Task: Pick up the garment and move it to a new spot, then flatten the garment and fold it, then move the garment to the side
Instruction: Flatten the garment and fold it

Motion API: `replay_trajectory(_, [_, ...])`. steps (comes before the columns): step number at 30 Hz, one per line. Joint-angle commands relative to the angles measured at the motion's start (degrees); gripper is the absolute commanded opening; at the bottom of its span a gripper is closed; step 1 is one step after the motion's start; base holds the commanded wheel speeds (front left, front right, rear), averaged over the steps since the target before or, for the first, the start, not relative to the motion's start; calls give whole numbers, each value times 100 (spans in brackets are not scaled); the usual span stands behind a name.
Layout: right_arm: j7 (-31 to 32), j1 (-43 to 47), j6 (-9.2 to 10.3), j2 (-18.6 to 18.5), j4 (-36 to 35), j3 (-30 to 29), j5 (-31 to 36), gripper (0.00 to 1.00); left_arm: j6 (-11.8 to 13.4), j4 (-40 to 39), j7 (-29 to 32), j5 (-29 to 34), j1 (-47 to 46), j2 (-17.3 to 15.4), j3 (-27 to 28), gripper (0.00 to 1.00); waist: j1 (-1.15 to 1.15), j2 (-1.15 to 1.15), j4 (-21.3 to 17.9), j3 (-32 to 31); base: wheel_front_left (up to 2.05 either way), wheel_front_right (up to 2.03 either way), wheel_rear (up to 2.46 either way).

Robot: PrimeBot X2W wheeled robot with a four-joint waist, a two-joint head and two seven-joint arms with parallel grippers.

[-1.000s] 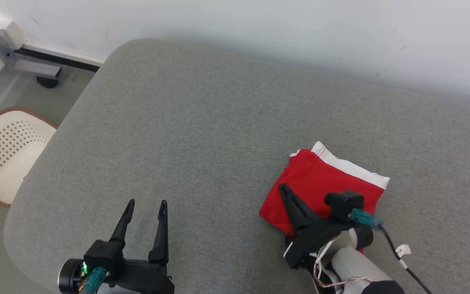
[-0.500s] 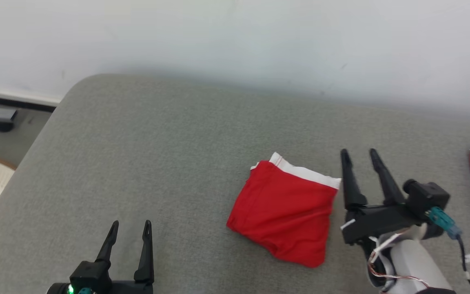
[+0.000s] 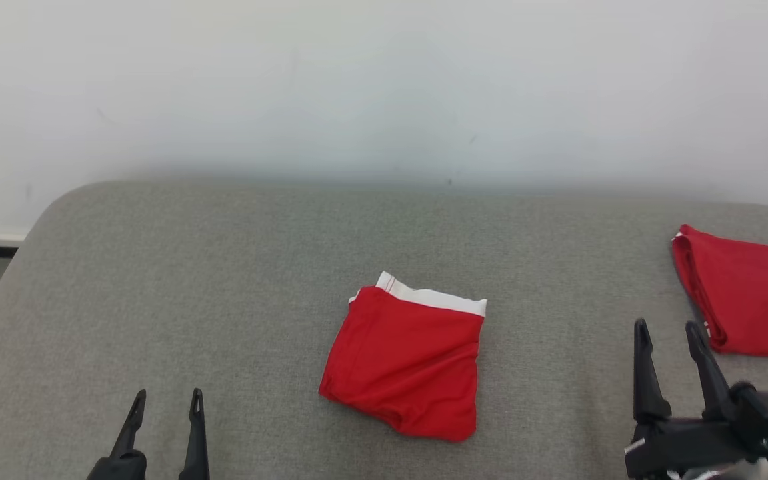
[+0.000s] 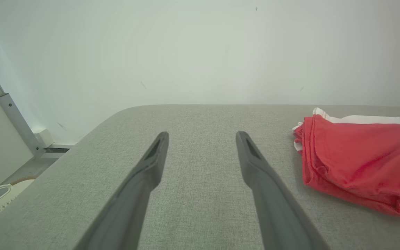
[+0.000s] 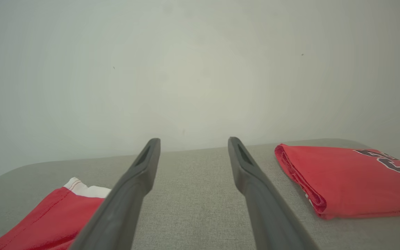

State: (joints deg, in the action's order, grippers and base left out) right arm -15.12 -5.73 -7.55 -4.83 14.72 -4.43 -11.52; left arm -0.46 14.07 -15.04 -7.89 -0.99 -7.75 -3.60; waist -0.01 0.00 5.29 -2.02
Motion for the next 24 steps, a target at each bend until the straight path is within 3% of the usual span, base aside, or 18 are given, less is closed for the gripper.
replay_trajectory(1, [1, 183, 12, 36, -89, -39, 72, 100, 47, -43, -17, 47, 115, -42, 29, 100, 1, 0, -139, -136, 0, 0, 0])
replay_trajectory(10, [0, 939, 12, 153, -226, 145, 149, 100, 69, -141, -18, 197, 396, -274, 66, 100, 1, 0, -241, -236, 0, 0, 0])
replay_trajectory(24, [0, 1264, 12, 193, -190, 218, 130, 100, 48, -576, -17, 99, 697, -366, 164, 100, 1, 0, -266, -317, 0, 0, 0])
